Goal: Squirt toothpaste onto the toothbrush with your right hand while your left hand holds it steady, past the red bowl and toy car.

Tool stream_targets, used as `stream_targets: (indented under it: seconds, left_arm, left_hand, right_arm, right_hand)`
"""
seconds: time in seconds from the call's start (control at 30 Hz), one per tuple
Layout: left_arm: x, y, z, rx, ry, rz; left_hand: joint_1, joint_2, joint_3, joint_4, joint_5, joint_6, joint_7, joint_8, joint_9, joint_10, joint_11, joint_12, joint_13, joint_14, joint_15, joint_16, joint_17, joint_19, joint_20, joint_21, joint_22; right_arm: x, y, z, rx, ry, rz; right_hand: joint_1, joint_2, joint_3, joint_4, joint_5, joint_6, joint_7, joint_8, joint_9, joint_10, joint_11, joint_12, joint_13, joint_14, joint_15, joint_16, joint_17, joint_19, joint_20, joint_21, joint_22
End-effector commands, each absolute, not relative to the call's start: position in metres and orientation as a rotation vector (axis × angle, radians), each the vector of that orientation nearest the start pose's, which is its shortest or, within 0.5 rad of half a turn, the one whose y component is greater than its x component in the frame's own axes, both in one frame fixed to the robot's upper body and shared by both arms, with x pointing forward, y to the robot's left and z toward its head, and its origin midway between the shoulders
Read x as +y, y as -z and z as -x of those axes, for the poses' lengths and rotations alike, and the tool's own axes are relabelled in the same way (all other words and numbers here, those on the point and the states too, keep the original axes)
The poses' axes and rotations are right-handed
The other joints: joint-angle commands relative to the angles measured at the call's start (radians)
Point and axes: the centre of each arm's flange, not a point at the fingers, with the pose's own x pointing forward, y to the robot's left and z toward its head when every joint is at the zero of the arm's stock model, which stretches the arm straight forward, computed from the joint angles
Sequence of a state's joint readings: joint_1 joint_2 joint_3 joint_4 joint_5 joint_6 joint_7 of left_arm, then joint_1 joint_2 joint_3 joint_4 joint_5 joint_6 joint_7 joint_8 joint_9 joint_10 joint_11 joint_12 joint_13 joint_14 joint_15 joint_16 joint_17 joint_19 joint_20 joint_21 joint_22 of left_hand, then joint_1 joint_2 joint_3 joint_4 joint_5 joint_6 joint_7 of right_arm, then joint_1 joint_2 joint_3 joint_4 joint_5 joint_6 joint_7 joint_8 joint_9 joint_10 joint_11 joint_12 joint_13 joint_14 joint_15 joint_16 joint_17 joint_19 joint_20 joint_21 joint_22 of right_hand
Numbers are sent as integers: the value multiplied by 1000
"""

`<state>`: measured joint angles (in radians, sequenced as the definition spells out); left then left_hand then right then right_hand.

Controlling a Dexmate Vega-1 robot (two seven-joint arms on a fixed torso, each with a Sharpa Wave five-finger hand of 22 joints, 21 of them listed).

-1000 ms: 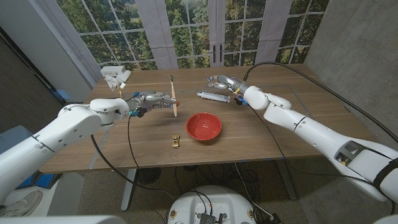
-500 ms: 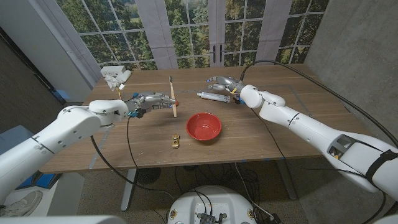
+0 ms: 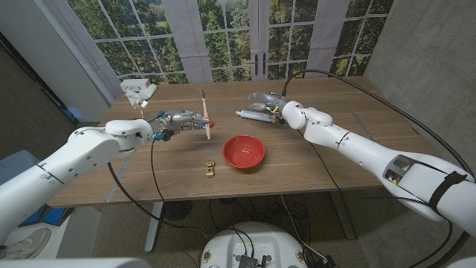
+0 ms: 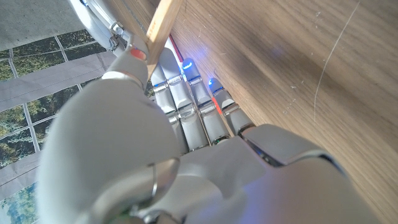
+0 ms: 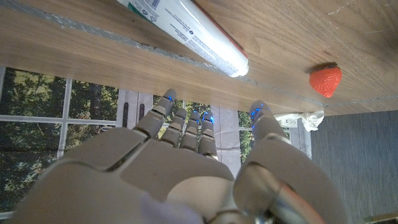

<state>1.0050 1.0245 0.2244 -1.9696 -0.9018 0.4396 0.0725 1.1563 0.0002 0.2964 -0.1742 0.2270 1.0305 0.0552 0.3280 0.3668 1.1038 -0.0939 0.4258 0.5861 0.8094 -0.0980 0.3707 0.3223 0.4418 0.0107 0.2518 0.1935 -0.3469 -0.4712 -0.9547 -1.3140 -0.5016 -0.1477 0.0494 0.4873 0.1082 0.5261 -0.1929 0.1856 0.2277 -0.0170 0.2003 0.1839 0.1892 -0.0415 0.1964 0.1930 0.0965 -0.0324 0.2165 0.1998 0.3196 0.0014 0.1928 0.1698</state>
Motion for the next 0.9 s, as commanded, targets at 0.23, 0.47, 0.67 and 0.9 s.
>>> stream_targets:
  seconds: [0.23,0.47,0.67,0.9]
  left_arm:
    - [314,-14,-552,-173,284,-272]
    - [314,-13,-549,-170,278,-268]
    - [312,-12,-549,-170,282,-270]
    - [311,-11,-546,-170,277,-265]
  left_hand:
    - [129,119,-5,1,8,4,4,-4,2,66,-55,1,5,5,-142,-4,5,9,-3,6,2]
    - [129,121,-6,1,9,3,3,-6,3,66,-57,0,5,6,-142,-4,5,10,-3,7,2]
    - [129,121,-8,2,9,5,4,-7,4,68,-57,-1,5,7,-142,-4,6,11,-5,8,2]
    - [130,122,-10,2,10,5,4,-8,5,68,-56,-1,7,7,-142,-4,6,12,-5,9,2]
  right_arm:
    - [-81,-51,-694,-560,-154,1568]
    - [-79,-47,-696,-548,-140,1601]
    - [-77,-44,-698,-522,-126,1635]
    - [-76,-40,-702,-491,-101,1674]
  right_hand:
    - [39,-10,3,5,-1,-28,-6,-8,5,-5,-6,-1,6,5,-13,-1,4,5,-10,4,3]
    - [81,-13,4,7,-1,-10,3,3,6,11,-5,6,7,19,-11,5,5,22,-2,9,4]
    - [111,-13,4,9,-2,17,-3,13,6,34,-12,13,8,28,-9,9,7,28,-3,10,5]
    - [136,-18,0,10,-3,41,-3,20,7,59,-10,20,10,33,-8,12,8,34,1,11,5]
